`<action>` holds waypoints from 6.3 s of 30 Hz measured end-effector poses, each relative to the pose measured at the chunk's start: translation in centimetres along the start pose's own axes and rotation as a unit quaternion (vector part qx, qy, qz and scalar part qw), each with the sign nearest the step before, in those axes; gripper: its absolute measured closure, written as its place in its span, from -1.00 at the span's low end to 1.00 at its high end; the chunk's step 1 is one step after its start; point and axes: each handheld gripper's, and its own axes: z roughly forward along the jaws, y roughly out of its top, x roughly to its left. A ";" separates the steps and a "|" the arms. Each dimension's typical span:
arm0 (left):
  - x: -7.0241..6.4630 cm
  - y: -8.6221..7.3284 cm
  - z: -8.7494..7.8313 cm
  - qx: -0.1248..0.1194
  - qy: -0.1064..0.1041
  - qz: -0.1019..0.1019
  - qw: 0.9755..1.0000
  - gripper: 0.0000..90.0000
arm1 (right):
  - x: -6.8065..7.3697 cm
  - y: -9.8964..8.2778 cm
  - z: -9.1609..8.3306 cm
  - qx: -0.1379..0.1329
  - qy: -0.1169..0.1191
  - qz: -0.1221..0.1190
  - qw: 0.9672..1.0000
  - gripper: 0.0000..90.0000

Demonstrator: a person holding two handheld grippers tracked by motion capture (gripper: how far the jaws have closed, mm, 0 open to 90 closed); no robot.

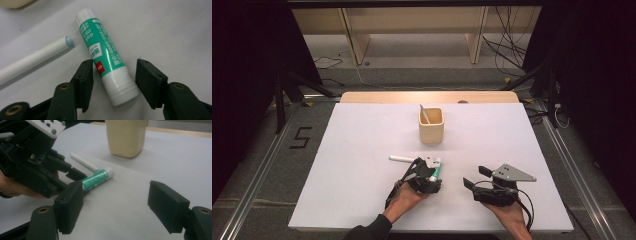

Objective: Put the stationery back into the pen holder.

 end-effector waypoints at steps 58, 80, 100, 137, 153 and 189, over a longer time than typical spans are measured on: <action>2.4 -0.4 -6.4 0.035 -0.151 0.060 0.986 0.44 | 6.4 -0.4 1.2 -0.004 0.009 -0.206 0.978 -0.44; 1.1 -0.2 -6.7 0.065 -0.167 0.093 0.979 0.44 | 10.9 -2.7 3.4 0.038 -0.070 -0.435 0.897 -0.42; 0.3 -0.3 -6.8 0.089 -0.176 0.114 0.974 0.44 | 13.6 -4.9 5.5 0.041 -0.148 -0.575 0.803 -0.02; 0.1 -0.4 -6.3 0.101 -0.189 0.112 0.970 0.42 | 13.9 -5.7 5.8 0.039 -0.147 -0.623 0.767 0.46; 1.7 -0.5 -7.7 0.074 -0.179 0.093 0.977 -0.20 | 11.9 -5.0 5.3 0.036 -0.165 -0.590 0.789 0.46; 7.4 -7.8 -10.3 -0.199 -0.058 -0.010 0.978 -0.58 | 0.9 5.2 4.2 -0.065 -0.004 -0.093 0.994 0.46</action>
